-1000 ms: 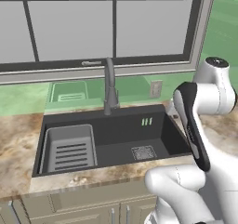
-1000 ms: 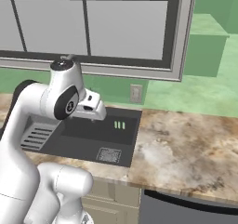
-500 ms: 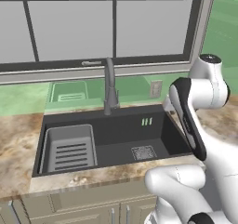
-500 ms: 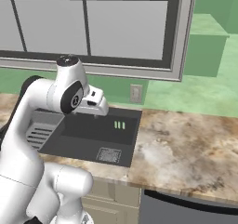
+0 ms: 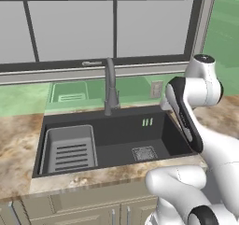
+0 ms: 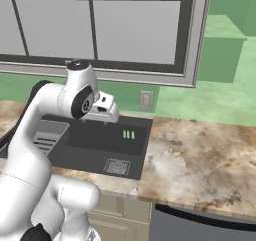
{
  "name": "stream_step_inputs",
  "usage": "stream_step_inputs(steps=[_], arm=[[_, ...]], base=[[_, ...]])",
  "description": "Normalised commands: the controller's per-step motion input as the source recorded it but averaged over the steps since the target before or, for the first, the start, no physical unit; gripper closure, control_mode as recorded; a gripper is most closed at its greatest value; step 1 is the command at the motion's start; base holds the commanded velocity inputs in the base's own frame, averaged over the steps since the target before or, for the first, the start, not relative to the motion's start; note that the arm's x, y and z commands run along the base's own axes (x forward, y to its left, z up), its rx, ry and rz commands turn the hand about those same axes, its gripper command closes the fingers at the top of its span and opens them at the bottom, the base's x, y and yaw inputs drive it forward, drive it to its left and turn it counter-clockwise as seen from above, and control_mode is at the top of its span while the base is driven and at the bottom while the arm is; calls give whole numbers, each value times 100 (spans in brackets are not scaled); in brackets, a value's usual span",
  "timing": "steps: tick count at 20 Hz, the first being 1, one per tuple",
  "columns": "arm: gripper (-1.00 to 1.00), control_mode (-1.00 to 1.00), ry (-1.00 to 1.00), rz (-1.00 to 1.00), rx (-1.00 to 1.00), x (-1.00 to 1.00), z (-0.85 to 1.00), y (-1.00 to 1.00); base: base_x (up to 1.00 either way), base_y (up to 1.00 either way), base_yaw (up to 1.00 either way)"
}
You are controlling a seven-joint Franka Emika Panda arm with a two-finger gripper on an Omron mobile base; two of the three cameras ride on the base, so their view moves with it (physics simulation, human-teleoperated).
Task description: Pick up the sponge and sponge from the sink, and place them back in the cabinet, and close the cabinet doors.
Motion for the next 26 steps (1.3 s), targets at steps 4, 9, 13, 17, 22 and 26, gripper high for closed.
stream_step_inputs(steps=[4, 9, 13, 17, 22, 26], arm=[[-100, -100, 0, 0, 0, 26, -14, 0], [-100, -100, 0, 0, 0, 11, -17, 0], [-100, -100, 0, 0, 0, 0, -21, 0], [-100, -100, 0, 0, -1, 0, -28, 0], [-100, -100, 0, 0, 0, 3, -23, 0], [-100, -100, 0, 0, 0, 9, -17, 0]], base=[[0, 0, 0], [0, 0, 0], [0, 0, 0], [0, 0, 0], [0, 0, 0], [0, 0, 0]])
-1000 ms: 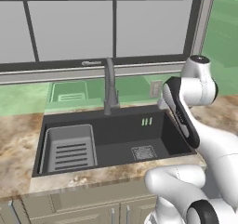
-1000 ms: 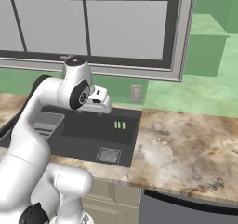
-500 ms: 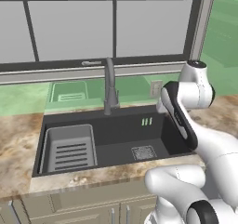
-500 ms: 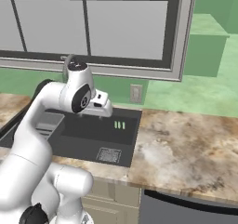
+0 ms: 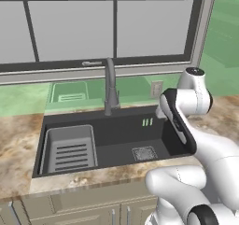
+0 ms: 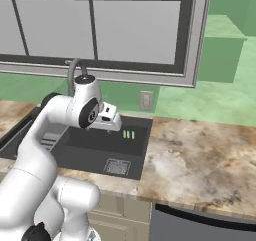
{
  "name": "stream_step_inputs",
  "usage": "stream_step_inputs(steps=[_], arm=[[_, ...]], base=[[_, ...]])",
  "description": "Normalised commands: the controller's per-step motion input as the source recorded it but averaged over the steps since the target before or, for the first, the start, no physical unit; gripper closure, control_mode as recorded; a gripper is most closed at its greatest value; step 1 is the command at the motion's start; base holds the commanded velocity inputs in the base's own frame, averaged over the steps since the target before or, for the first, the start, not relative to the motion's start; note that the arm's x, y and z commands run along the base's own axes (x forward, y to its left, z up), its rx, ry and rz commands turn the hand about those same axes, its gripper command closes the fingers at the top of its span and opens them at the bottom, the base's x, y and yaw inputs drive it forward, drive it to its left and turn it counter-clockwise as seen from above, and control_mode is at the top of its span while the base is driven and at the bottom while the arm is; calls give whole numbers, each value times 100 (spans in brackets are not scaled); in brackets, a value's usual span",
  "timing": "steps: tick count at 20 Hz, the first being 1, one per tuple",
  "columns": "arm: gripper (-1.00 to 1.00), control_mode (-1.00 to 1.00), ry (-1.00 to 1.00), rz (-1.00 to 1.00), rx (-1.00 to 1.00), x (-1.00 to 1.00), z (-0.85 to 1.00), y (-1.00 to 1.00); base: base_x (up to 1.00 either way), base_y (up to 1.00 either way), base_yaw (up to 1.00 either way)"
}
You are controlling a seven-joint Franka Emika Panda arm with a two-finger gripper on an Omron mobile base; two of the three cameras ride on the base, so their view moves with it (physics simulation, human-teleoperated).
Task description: Pick up the sponge and sponge from the sink, and place them back in the cabinet, and close the cabinet doors.
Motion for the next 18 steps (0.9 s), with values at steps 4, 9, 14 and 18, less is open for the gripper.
stream_step_inputs(steps=[4, 9, 14, 18], arm=[[-100, -100, 0, 0, 0, 14, -17, 0], [-100, -100, 0, 0, 0, 16, -18, 0], [-100, -100, 0, 0, 0, 16, -20, 0], [-100, -100, 0, 0, 0, 14, -18, 0]], base=[[0, 0, 0], [0, 0, 0], [0, 0, 0], [0, 0, 0]])
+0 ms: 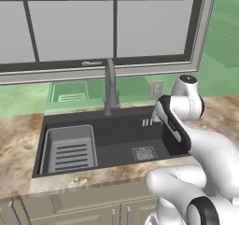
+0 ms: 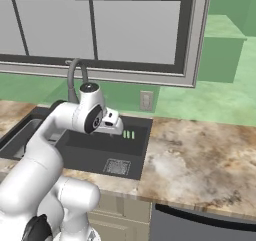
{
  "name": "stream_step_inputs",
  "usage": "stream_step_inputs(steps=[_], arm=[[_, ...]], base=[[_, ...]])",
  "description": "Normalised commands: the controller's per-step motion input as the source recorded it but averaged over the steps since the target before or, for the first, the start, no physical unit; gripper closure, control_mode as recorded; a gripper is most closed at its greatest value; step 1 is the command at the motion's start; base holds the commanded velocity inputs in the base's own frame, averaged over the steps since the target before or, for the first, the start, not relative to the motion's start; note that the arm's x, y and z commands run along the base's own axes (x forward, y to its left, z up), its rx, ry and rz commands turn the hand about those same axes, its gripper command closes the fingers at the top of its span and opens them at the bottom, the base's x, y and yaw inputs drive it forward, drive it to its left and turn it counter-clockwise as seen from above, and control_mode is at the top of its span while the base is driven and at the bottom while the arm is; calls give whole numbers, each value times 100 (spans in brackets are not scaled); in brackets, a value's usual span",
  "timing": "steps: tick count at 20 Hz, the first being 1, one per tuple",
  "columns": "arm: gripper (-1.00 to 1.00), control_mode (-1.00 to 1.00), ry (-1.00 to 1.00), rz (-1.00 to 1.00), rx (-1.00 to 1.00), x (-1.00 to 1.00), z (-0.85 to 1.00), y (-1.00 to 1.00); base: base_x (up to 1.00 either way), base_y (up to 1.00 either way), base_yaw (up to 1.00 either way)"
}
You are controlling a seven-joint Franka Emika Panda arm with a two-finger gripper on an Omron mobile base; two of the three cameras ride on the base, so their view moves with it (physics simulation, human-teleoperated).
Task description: Pick up the sponge and sponge from the sink, and place them back in the cabinet, and close the cabinet doors.
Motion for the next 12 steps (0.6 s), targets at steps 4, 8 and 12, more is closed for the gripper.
stream_step_inputs(steps=[4, 8, 12], arm=[[-100, -100, 0, 0, 0, 11, -16, 0], [-100, -100, 0, 0, 0, 10, -15, 0], [-100, -100, 0, 0, 0, 12, -16, 0]], base=[[0, 0, 0], [0, 0, 0], [0, 0, 0]])
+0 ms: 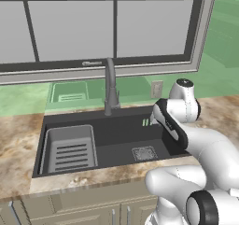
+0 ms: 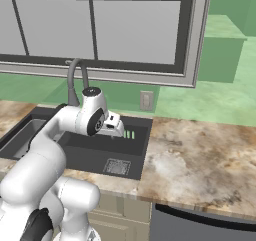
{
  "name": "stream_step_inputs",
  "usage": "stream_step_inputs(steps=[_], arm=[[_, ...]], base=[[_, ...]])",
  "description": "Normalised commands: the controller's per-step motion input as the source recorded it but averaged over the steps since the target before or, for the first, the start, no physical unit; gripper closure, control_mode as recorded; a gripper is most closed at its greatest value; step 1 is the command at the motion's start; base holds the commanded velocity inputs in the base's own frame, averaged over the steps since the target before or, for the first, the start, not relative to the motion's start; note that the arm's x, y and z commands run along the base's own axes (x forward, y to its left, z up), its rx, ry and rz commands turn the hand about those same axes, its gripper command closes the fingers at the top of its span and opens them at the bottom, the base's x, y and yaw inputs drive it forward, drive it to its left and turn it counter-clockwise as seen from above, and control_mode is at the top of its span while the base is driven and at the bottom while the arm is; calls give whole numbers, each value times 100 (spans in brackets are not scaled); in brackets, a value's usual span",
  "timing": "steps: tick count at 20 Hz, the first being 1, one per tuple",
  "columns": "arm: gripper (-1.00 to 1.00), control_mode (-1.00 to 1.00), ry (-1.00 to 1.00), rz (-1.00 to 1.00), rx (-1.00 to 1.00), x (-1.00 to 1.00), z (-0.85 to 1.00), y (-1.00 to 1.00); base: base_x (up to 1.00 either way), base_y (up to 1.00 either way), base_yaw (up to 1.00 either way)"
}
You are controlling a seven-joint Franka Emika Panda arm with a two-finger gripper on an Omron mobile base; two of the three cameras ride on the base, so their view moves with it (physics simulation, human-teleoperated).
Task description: Pick up the sponge and sponge from the sink, and place them back in the cabinet, and close the cabinet doors.
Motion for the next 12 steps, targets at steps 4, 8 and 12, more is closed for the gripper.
stream_step_inputs(steps=[4, 8, 12], arm=[[-100, -100, 0, 0, 0, 11, -14, 0], [-100, -100, 0, 0, 0, 10, -15, 0], [-100, -100, 0, 0, 0, 6, -15, 0]], base=[[0, 0, 0], [0, 0, 0], [0, 0, 0]])
